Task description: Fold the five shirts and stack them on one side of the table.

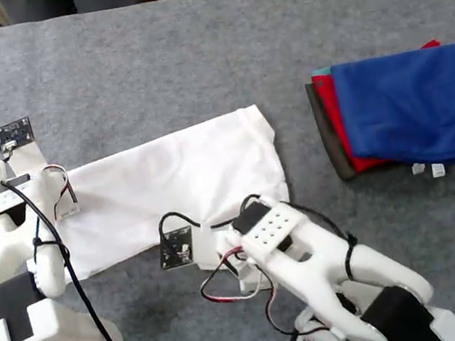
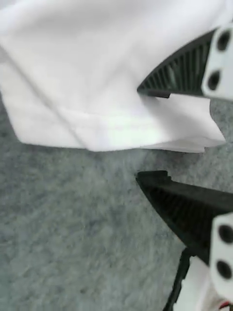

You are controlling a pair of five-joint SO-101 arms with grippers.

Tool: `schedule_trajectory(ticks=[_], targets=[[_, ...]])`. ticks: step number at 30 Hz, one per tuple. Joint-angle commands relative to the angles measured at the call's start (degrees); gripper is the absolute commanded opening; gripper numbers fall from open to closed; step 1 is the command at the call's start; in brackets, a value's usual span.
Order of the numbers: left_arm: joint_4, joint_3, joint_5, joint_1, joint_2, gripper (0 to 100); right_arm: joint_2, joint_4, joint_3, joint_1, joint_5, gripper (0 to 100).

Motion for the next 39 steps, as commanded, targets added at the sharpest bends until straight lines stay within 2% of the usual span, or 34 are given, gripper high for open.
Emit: schedule_trajectory(ticks=[1, 4, 8, 12, 16, 24, 27, 39], targets=[[-1.49, 0.22, 0.0, -0.04, -0.97, 3, 4.35, -2.2, -2.15, 1.32, -1.23, 26.5], [-1.49, 0.31, 0.0, -0.04, -0.97, 3, 5.93, -2.29, -2.86, 1.32, -2.11, 25.1], [-1.49, 0.31, 0.0, -0.04, -0.97, 3, 6.02, -3.34, -2.95, 2.02, -2.2, 11.9], [-1.49, 0.31, 0.09, -0.04, -0.97, 3, 6.55, -5.45, -5.14, 7.82, -3.08, 1.7], [-1.49, 0.31, 0.18, -0.04, -0.97, 3, 6.55, -6.51, -7.78, 12.66, -2.9, 3.2], [-1.49, 0.31, 0.18, -0.04, -0.97, 3, 6.55, 6.24, -22.29, 12.92, -2.55, 1.4], [-1.49, 0.31, 0.18, -0.04, -0.97, 3, 7.69, 11.25, -28.88, 12.84, 0.18, 1.4], [-1.49, 0.13, -0.18, -0.04, -0.79, 3, 34.07, 24.79, -64.84, 14.24, 9.41, 1.4]])
